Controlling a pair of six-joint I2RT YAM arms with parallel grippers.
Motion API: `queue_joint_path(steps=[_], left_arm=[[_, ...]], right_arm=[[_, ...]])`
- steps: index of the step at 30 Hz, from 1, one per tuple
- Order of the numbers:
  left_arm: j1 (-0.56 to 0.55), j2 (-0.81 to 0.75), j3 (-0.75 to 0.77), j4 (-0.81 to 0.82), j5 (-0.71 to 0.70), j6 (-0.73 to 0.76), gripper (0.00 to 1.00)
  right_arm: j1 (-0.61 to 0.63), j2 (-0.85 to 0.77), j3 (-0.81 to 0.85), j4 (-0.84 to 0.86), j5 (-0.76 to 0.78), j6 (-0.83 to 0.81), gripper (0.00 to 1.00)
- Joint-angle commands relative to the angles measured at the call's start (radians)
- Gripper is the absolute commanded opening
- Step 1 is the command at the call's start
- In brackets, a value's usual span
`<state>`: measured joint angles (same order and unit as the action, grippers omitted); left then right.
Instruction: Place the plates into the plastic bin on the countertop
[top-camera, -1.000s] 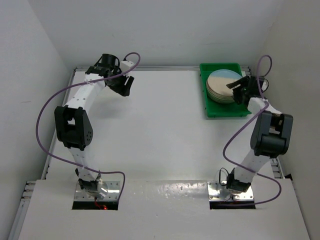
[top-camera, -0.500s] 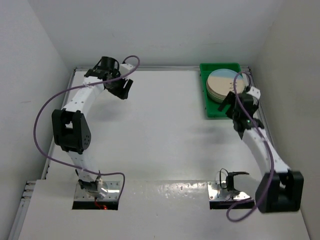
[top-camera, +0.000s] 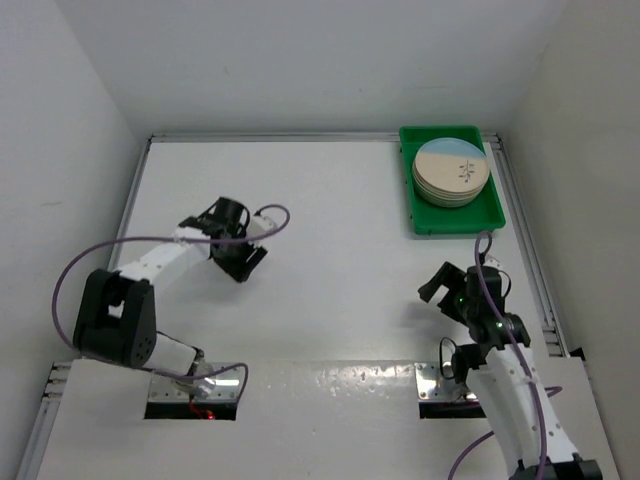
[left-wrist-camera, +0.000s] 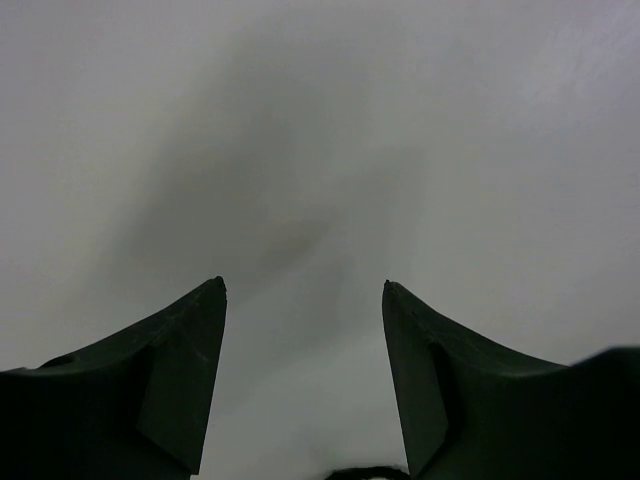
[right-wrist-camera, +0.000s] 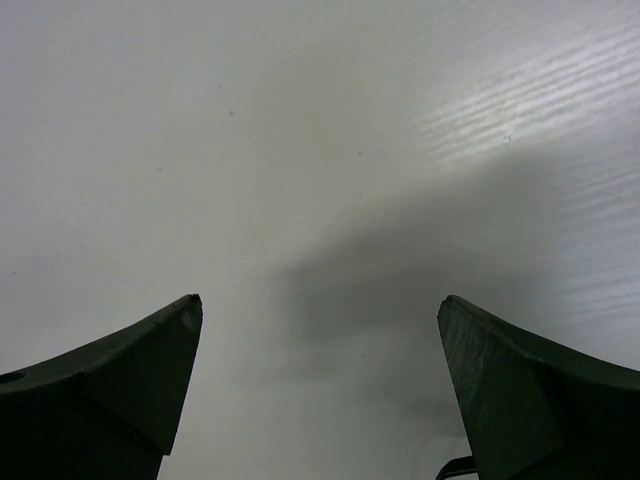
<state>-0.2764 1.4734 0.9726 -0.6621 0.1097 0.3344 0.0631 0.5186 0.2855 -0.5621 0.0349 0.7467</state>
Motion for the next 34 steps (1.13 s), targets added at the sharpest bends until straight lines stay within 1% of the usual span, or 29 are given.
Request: queue_joint_path(steps=[1,3,4,6,11,15,21,27,34], left_arm=[[-0.023,-0.158,-0.184,0.099,-0.1,0.058,0.66],[-0.041,-0.269,-0.309,0.127,-0.1,0.067,0.66],[-0.068,-0.295,-0.333,0.127,-0.1,0.084,0.66],[-0.069,-0.334,-0.362,0.137,-0.146,0.075,0.66],[-0.049,-0.378,-0.362,0.147,-0.156,0.066,0.66],[-0.049,-0.397,-0.371,0.147,-0.156,0.066,0.66],[-0.049,-0.406,-0.382,0.156,-0.146,0.075,0.66],[-0.049,-0.424,-0.391,0.165,-0.146,0.075,0.66],[-0.049,-0.424,-0.391,0.174,-0.146,0.075,0.66]], right_arm=[[0.009,-0.084,-0.032,-0.016,-0.069,0.054,1.0],[0.006,-0.109,-0.04,-0.019,-0.07,0.046,1.0],[0.006,-0.121,-0.04,-0.025,-0.081,0.024,1.0],[0.004,-0.123,-0.039,-0.036,-0.093,0.01,1.0],[0.006,-0.103,-0.04,-0.025,-0.142,-0.03,1.0],[0.006,-0.112,-0.037,-0.027,-0.147,-0.032,1.0],[0.004,-0.152,-0.042,-0.038,-0.144,-0.032,1.0],[0.006,-0.158,-0.049,-0.035,-0.145,-0.03,1.0],[0.006,-0.149,-0.054,-0.01,-0.191,-0.056,1.0]])
